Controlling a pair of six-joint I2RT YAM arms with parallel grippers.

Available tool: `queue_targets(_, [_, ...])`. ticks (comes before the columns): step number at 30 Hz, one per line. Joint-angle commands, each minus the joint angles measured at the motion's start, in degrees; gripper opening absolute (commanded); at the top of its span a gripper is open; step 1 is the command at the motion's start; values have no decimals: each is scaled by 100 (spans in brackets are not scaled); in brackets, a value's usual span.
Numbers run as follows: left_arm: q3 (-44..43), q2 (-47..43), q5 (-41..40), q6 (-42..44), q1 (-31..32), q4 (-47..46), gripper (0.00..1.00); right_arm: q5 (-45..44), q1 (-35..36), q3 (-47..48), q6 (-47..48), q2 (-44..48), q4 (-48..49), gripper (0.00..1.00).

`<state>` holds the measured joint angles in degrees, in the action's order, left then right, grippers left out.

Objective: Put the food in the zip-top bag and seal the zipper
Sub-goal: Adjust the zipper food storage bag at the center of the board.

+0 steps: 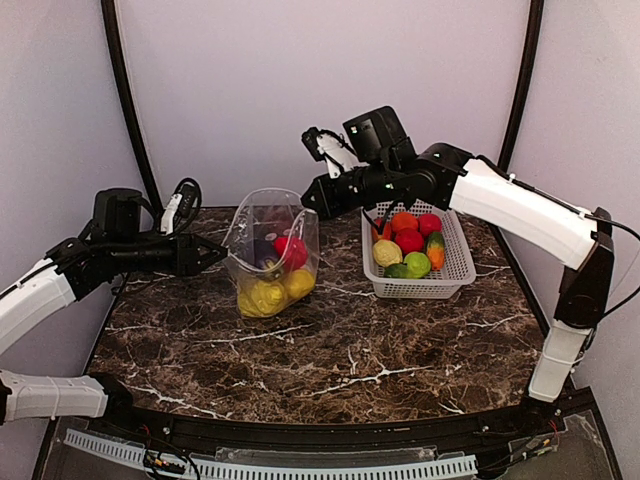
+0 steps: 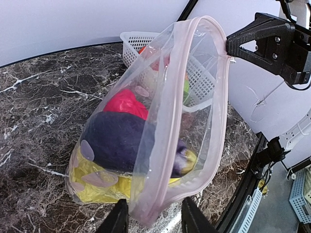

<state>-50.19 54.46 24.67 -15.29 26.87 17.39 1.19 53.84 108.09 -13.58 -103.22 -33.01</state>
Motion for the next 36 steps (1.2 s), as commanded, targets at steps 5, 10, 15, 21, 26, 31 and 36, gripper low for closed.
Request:
queue_targets(5, [62,72,122,12,11,-377,14,-279,74,70,27,70,138,0])
queue_targets(10, [-34,89,187,0,11,-508,1,-559,75,241,106,130,11,0])
queue_targets(15, [-682,253,215,147,11,-411,1,-887,76,702,288,256,-234,0])
queue_targets(21, [-1499,632,133,436,3,-367,1,-1203,19,340,190,562,-258,0])
queue_targets(26, [-1590,1025,324,617,2,-560,1,-1209,-23,-295,-55,771,-272,0])
queue_targets(31, [-1518,1232,509,784,-2,-866,1,-1174,-23,-675,-262,911,-258,0])
queue_targets(36, [-972,1031,346,1035,-7,-1580,1,-1146,-23,-846,-399,1023,-259,7])
